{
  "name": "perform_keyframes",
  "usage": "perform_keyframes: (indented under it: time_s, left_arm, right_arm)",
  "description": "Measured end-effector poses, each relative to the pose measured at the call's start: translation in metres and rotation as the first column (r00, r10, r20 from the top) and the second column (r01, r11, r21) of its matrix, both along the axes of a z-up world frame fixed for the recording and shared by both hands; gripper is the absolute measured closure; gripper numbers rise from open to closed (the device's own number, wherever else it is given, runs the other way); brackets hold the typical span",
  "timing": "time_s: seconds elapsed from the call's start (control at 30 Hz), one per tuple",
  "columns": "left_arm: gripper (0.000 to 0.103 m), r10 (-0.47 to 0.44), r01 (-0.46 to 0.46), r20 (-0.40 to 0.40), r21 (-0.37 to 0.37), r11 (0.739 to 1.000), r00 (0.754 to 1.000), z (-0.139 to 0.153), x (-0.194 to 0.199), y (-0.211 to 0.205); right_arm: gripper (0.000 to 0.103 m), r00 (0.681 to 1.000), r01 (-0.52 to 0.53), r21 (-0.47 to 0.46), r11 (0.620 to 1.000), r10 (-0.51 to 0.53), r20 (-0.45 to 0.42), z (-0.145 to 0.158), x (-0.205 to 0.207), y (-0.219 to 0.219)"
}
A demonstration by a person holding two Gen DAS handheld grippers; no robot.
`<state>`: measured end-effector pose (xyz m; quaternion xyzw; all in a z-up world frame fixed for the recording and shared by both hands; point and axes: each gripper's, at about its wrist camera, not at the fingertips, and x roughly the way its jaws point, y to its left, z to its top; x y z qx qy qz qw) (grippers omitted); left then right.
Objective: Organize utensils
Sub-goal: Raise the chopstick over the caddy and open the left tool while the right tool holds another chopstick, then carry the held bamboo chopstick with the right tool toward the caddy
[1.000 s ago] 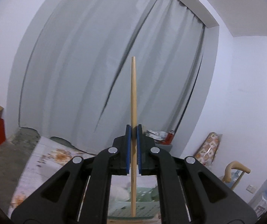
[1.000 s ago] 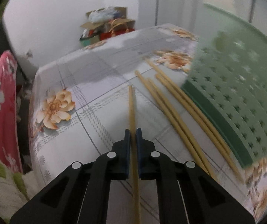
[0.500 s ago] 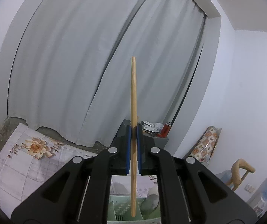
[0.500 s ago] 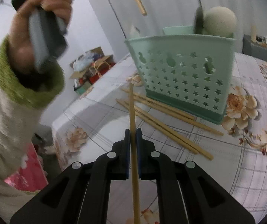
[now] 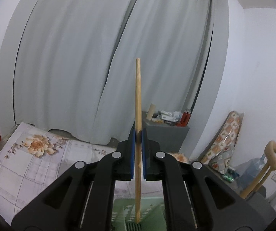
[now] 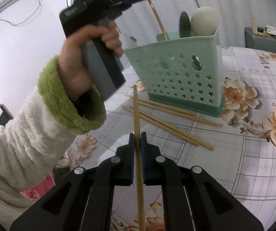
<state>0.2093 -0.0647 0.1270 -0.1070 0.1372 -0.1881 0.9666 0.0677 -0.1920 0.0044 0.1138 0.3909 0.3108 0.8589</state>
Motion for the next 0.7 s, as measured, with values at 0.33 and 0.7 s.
perform_keyframes:
  time_s: [0.33,0.7]
  left_arm:
    - [0.097,-0.034,0.037,-0.039,0.080,0.996,0.999,-0.022,-0.015,0.001]
    - [0.052,-0.018,0.021,-0.038,0.082,0.996,0.999,-0.022,-0.049,0.024]
  right_arm:
    - [0.097,1.000,0.006,0.008,1.000,-0.005,-0.005,0.003,-0.011,-0.011]
    - [0.096,1.000,0.017,0.029,0.999,-0.016,-0.019,0.001,-0.013,-0.015]
